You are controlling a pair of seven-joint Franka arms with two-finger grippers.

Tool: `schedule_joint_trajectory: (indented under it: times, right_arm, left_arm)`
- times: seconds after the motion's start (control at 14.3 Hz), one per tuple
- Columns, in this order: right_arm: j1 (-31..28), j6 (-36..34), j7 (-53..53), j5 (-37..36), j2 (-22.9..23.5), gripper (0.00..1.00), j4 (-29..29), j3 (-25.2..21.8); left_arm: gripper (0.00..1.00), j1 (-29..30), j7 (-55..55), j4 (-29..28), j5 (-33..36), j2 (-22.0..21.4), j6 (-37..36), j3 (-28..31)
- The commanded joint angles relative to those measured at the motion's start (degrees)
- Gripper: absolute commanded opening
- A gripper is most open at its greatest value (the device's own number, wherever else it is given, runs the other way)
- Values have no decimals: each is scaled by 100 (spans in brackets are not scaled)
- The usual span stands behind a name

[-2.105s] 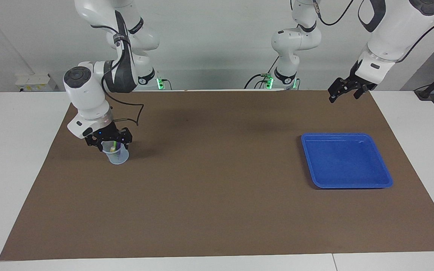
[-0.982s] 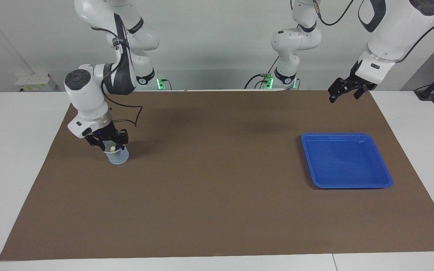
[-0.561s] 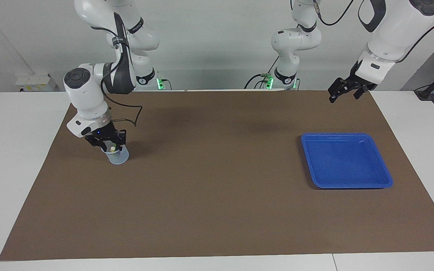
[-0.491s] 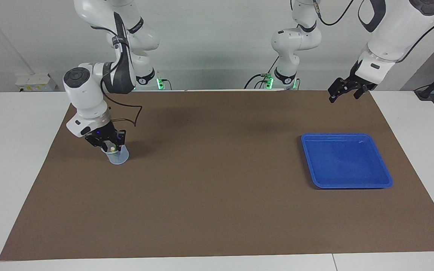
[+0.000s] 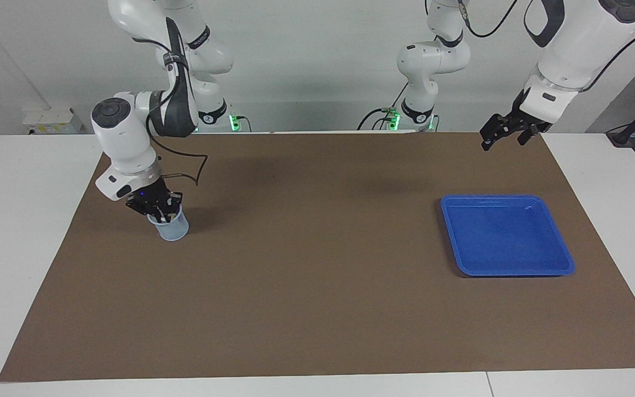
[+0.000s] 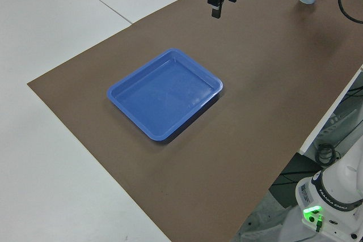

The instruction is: Right arm passes pens to left for tray arrangement

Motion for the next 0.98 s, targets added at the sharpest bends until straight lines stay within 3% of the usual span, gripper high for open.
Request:
schedule_joint_trajectory:
  times: [0.0, 0.21, 0.56, 0.91]
  right_arm:
    - [-78, -115, -78, -88, -74, 2, -29, 46]
    - [-61, -194, -69, -88, -74, 0, -3, 46]
    - [-43, -897, -34, -88, -91, 0, 489, 46]
    - [-26, -1354, -112, -105, -415, 0, 683, 37]
  left_arm:
    - [100, -11, 6, 12, 110, -23, -51, 9]
    - [100, -55, -3, 12, 110, -23, -51, 9]
    - [100, -63, -12, 4, 110, -32, -130, 0]
    - [100, -73, -3, -5, 110, -41, -60, -53]
